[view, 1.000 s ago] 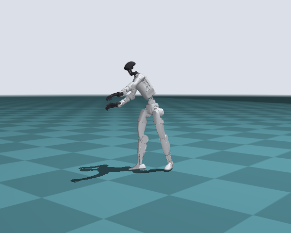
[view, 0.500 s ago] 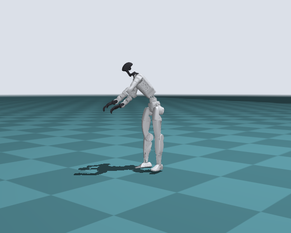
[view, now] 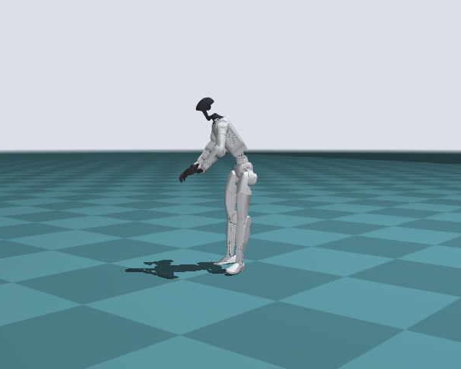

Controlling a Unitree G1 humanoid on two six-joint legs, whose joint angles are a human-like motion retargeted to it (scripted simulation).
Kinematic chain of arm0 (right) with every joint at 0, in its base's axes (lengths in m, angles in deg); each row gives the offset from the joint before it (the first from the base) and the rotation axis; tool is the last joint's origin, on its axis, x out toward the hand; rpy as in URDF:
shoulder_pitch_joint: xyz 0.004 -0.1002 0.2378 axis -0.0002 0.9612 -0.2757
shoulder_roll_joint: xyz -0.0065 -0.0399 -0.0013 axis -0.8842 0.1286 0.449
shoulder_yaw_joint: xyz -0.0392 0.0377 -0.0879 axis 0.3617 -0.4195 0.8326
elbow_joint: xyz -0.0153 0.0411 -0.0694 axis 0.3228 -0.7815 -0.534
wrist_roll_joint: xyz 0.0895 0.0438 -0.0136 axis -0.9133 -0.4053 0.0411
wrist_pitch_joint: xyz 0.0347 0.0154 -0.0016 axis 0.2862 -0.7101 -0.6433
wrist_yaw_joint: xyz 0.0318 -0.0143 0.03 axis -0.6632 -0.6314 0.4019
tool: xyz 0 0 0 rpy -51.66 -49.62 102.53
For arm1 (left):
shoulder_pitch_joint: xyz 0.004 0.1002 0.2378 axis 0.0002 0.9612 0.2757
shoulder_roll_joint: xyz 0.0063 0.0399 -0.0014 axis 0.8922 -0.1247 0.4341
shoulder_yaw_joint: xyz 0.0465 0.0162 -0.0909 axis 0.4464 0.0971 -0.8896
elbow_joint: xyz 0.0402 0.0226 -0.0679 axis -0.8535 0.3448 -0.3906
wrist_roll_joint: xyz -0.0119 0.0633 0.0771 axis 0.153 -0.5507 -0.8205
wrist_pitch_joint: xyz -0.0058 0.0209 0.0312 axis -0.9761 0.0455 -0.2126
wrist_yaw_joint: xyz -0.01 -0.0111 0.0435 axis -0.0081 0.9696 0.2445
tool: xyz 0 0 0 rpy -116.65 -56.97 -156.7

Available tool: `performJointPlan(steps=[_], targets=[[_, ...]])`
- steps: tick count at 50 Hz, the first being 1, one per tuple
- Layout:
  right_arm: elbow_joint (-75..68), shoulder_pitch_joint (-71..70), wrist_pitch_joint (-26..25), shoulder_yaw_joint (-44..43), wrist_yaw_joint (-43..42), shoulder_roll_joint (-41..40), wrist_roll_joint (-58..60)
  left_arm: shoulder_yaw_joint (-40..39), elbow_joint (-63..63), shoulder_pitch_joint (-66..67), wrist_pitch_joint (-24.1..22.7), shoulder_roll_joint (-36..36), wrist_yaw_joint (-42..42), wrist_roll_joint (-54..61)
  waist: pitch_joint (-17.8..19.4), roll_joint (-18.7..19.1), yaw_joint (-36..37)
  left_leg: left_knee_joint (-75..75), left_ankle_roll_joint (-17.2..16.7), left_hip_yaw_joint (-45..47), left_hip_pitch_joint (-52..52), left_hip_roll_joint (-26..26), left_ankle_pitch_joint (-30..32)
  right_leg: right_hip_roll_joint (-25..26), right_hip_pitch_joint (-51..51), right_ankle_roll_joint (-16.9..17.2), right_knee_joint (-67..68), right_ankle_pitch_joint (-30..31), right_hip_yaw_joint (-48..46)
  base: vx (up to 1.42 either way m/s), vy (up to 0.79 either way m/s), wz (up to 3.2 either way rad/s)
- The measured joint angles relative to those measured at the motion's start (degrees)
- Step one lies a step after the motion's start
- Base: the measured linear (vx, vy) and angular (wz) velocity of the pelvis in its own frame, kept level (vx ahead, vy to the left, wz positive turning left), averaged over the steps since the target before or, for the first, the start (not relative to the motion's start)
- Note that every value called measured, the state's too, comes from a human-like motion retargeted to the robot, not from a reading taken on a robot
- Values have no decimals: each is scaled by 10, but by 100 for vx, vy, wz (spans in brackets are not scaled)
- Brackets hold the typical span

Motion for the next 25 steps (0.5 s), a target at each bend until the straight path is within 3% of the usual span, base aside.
performJointPlan(steps=[5,10,13,17,25], targets=[[9,-24,-8,43,1,10,12,-167,232,31,83,43,-3,154,-14,4,32,0,0,-14,-2,-22,-10,-25,8,0,3,-14,-8,6,21,32],[11,-87,-23,96,-11,-1,41,-323,415,15,119,85,-89,337,-28,0,82,0,0,-24,-9,-28,-16,-32,8,0,0,-23,-17,4,8,13],[17,-130,-25,122,-16,-6,53,-342,419,35,112,117,-81,362,-27,-2,117,0,0,-32,-14,-29,-17,-31,8,0,0,-26,-27,3,1,27],[24,-175,-21,143,-5,-5,56,-337,384,77,107,140,-41,306,-27,-9,162,0,0,-48,-24,-33,-18,-33,7,0,4,-30,-44,3,-1,45],[-24,-240,-30,176,31,-38,51,-344,503,11,166,96,-26,275,-24,-53,195,0,0,-91,-41,-36,-23,-38,9,0,18,-52,-79,7,-2,52]])
